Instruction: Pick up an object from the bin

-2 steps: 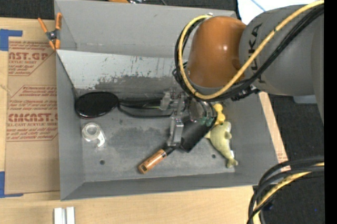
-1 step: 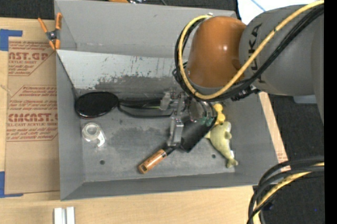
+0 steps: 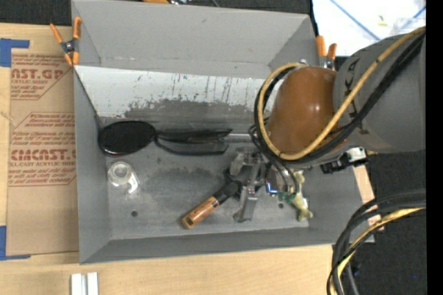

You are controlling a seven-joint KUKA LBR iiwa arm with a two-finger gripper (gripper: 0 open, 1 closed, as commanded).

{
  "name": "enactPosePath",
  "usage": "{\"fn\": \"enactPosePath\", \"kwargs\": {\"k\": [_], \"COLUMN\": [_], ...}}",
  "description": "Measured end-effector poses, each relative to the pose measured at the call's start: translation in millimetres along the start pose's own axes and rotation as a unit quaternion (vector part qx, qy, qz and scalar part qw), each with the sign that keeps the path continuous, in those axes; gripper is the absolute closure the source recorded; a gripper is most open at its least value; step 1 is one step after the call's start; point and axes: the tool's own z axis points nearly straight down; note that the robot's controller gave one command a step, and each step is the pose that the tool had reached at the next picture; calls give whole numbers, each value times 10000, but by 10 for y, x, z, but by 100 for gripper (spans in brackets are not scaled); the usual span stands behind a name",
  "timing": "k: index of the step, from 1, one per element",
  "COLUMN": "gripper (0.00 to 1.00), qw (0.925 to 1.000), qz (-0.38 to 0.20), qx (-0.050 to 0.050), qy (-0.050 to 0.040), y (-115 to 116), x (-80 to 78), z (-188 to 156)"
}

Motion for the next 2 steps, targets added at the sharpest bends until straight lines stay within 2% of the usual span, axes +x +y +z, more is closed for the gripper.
{"fn": "enactPosePath", "kwargs": {"k": [1, 2], "gripper": [100, 100], "qw": [9983, 9983], "qz": [-575, -574], "qx": [-5, -5], "qy": [-30, -30], "y": [189, 189], "x": [-4, -4], "z": [214, 214]}}
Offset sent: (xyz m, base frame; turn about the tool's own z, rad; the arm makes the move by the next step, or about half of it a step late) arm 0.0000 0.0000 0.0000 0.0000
